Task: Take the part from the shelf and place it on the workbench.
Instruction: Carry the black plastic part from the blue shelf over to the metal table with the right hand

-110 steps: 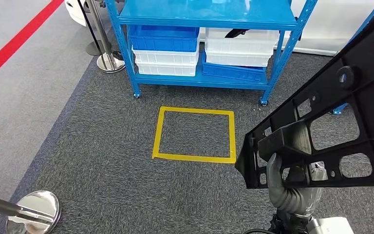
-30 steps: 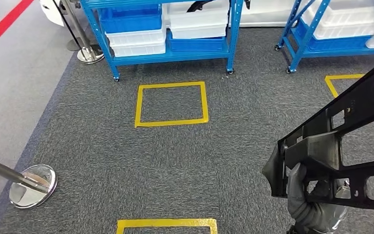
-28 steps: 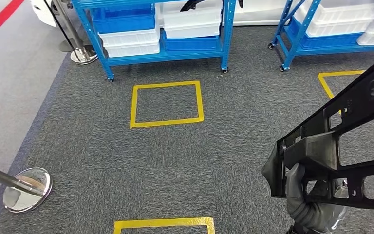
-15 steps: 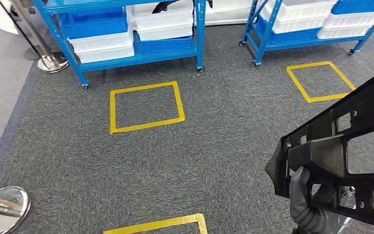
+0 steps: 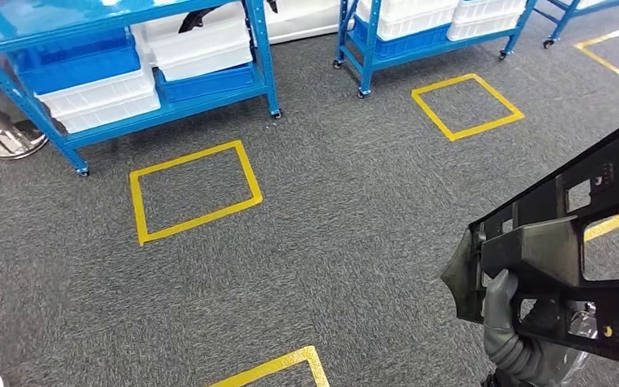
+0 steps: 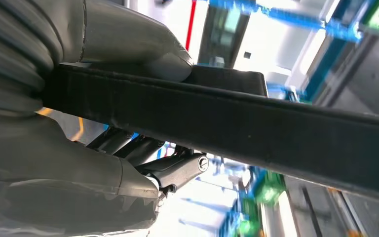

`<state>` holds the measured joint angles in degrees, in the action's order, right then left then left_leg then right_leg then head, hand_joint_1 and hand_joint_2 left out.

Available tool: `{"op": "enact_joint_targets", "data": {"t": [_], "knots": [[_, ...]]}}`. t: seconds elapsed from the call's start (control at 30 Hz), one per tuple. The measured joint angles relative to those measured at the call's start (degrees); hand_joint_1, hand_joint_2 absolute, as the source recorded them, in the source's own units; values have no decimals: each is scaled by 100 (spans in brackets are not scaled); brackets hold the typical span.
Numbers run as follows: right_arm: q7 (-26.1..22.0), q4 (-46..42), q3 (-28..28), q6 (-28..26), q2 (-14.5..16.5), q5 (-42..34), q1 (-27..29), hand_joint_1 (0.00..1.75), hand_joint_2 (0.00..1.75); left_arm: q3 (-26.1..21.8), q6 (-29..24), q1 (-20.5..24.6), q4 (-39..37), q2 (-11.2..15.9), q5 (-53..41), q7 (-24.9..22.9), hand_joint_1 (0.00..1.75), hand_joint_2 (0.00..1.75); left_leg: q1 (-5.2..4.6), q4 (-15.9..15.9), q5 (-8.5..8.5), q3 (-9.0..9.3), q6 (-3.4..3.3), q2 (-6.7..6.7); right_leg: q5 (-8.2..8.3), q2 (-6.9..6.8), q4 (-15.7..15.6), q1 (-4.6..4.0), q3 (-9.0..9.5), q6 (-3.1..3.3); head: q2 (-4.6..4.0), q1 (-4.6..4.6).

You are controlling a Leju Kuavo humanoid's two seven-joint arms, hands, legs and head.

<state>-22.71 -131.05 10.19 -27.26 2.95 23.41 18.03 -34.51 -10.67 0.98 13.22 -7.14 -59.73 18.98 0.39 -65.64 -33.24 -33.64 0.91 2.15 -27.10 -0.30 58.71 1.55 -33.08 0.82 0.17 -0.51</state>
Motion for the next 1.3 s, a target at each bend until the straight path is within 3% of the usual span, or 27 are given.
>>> {"op": "enact_joint_targets", "data": {"t": [0.07, 0.1, 0.13, 0.17, 0.23, 0.3, 0.37, 0.4, 0.47, 0.5, 0.53, 0.6, 0.63, 0.7, 0.77, 0.8, 0.87, 1.0, 1.07, 1.13, 1.17, 1.2, 1.23, 1.27, 1.3], "knots": [[1, -15, 0, -1, -3, 58, -27, 175, 175, -3, 0, -16, 0, 1, -4, -10, 0, 175, 13, -687, -339, -260, 14, -140, 43, 152, 4, -11, -62, 13, 0, 10], [7, -20, 0, -2, -7, 82, -29, 175, 175, -5, 0, -23, 0, 1, -7, -15, 0, 175, 15, -837, -363, -300, 11, -160, 64, 238, 6, -16, -87, 6, 0, 11], [19, -27, 0, -3, -12, 96, -29, 175, 175, -6, 0, -29, 0, 1, -12, -19, 0, 175, 15, -768, -274, -239, 0, -173, 82, 326, 8, -19, -104, -7, 0, 12], [36, -33, 0, -5, -19, 104, -30, 175, 175, -7, 0, -33, 0, 2, -18, -22, 0, 175, 16, -483, -98, -78, -18, -204, 99, 411, 9, -19, -113, -24, 0, 13], [75, -52, 0, -10, -31, 112, -37, 175, 175, -8, 3, -41, 0, 5, -32, -25, 0, 175, 24, 319, 236, 331, -71, -466, 132, 559, 17, -19, -130, -70, 0, 18], [109, -66, -1, -15, -46, 120, -53, 175, 175, -10, 6, -42, 0, 6, -46, -21, 0, 175, 16, 741, 339, 519, -109, -676, 177, 689, 21, -11, -170, -143, 0, 21], [145, -70, -2, -11, -66, 142, -57, 175, 175, -11, 10, -31, 0, 4, -68, -18, 0, 175, -3, 781, 355, 523, -154, -586, 234, 821, -2, 4, -208, -233, 0, 21], [166, -70, -2, -8, -79, 157, -47, 175, 175, -11, 14, -22, 0, 1, -80, -16, 0, 175, -2, 807, 387, 532, -197, -502, 232, 781, 12, 5, -232, -258, 0, 19], [204, -70, -2, -2, -104, 183, -43, 175, 175, -11, 23, -21, 0, -4, -97, -13, 0, 175, 6, 870, 458, 528, -294, -328, 28, 472, 286, -16, -379, -286, 0, 0], [214, -70, -1, -2, -116, 187, -43, 175, 175, -11, 26, -28, 0, -5, -100, -12, 0, 175, -6, 880, 477, 512, -326, -240, -175, 269, 593, -21, -519, -291, 0, -8], [220, -70, -1, -2, -125, 188, -48, 175, 175, -12, 27, -38, 0, -4, -102, -10, 0, 175, -23, 879, 485, 488, -344, -154, -389, 147, 964, -25, -684, -308, 0, -14], [224, -69, -1, -2, -142, 188, -42, 175, 175, -12, 29, -51, 0, -3, -103, -10, 0, 175, -55, 866, 488, 447, -351, 28, -607, 75, 1513, -22, -896, -338, 0, -14], [226, -68, -1, -2, -149, 188, -37, 175, 175, -12, 33, -48, 0, -4, -104, -10, 0, 175, -65, 857, 485, 434, -348, 118, -561, 53, 1508, -23, -852, -343, 0, -15], [228, -68, -1, -2, -158, 188, -32, 175, 175, -11, 43, -39, 0, -8, -107, -10, 0, 175, -75, 834, 466, 433, -328, 284, -263, -95, 906, -36, -444, -323, 0, -15], [231, -68, 0, -2, -163, 189, -35, 175, 175, -11, 52, -37, 0, -11, -107, -9, 0, 175, -100, 793, 424, 436, -279, 408, -78, -351, 232, -90, -43, -244, 0, -13], [232, -69, 0, -3, -163, 189, -35, 175, 175, -11, 56, -36, 0, -12, -107, -9, 0, 175, -111, 777, 408, 436, -256, 452, -59, -422, 72, -113, 42, -202, 0, -9], [234, -70, 0, -6, -163, 190, -31, 175, 175, -11, 61, -35, 0, -12, -107, -9, 0, 175, -121, 763, 393, 435, -232, 497, -61, -397, 25, -130, 48, -153, 0, -2], [240, -70, -3, -15, -167, 199, -26, 175, 175, -13, 68, -13, 0, -12, -107, -10, 0, 175, -121, 768, 394, 462, -202, 572, -47, -316, 13, -133, 30, -119, 0, -2], [267, -72, -7, -23, -172, 236, -16, 175, 175, -19, 73, 1, -1, -11, -107, -13, 0, 175, -81, 324, 80, 293, -118, 268, 12, -126, -28, -102, -1, -28, 0, 19], [294, -74, -9, -26, -173, 274, -10, 175, 175, -29, 75, -10, -2, -10, -107, -22, 0, 175, -28, -520, -370, -73, -41, -131, 63, 85, -49, -76, -36, 42, 0, 39], [303, -74, -9, -26, -174, 281, -8, 175, 175, -33, 76, -13, -2, -10, -107, -26, 0, 175, -18, -784, -434, -193, -28, -161, 70, 169, -41, -77, -49, 44, 0, 40], [311, -74, -9, -26, -174, 284, -7, 175, 175, -36, 80, -19, -1, -9, -108, -28, 0, 175, -9, -850, -381, -225, -21, -172, 75, 257, -29, -78, -57, 42, 0, 40], [319, -74, -9, -26, -174, 285, -6, 175, 175, -37, 85, -25, -1, -8, -108, -28, 0, 175, 2, -684, -218, -152, -21, -189, 78, 348, -16, -76, -60, 37, 0, 40], [326, -74, -9, -26, -174, 285, -6, 175, 175, -38, 87, -31, -1, -7, -109, -28, 0, 175, 17, -326, 12, 6, -28, -257, 82, 437, -4, -74, -61, 28, 0, 41], [329, -74, -9, -27, -174, 286, -8, 175, 175, -39, 89, -40, -1, -5, -110, -28, 0, 175, 36, 63, 200, 174, -42, -421, 89, 516, 8, -72, -70, 12, 0, 39]]}}
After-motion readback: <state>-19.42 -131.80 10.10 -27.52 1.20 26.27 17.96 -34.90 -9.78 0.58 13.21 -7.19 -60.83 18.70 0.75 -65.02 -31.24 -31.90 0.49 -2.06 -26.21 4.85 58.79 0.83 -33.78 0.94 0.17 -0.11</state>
